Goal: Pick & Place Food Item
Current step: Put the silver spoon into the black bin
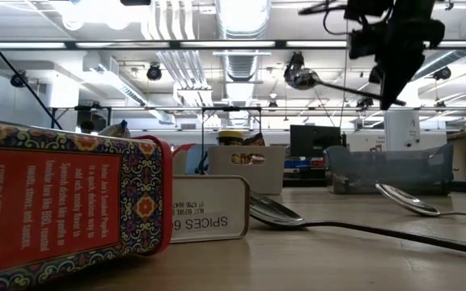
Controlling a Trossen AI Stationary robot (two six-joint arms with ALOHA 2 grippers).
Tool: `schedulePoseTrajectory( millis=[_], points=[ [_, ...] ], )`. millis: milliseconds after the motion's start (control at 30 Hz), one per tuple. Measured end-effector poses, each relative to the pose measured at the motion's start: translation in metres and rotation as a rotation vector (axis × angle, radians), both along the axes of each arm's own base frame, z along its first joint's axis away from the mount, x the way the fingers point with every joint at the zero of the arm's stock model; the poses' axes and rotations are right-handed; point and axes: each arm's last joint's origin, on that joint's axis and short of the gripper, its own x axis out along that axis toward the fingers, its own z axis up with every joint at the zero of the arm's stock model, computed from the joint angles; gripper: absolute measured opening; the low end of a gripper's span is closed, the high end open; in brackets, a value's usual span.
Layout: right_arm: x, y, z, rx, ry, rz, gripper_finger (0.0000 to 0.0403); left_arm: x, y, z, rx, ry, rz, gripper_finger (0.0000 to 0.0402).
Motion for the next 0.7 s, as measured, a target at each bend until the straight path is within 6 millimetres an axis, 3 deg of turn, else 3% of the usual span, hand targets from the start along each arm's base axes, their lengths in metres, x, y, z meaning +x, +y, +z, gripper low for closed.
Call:
schedulePoseTrajectory(
  millis=[167, 400, 700],
  points=[
    [-0.006, -0.015, -0.019, 0.051, 0.028, -0.025, 0.0008, 0.000, 0.000, -0.001, -0.001, 0.009, 0.000, 0.0192],
    [-0.020, -0.034, -0.035, 0.120, 0.071, -0.223, 0.0008, 0.000, 0.000, -0.001, -0.002, 0.013, 0.000, 0.0192],
    [-0.032, -0.032, -0.059, 0.175, 0.172, -0.223, 0.0008, -0.001, 0.000, -0.003, -0.004, 0.037, 0.000, 0.0192]
  ],
)
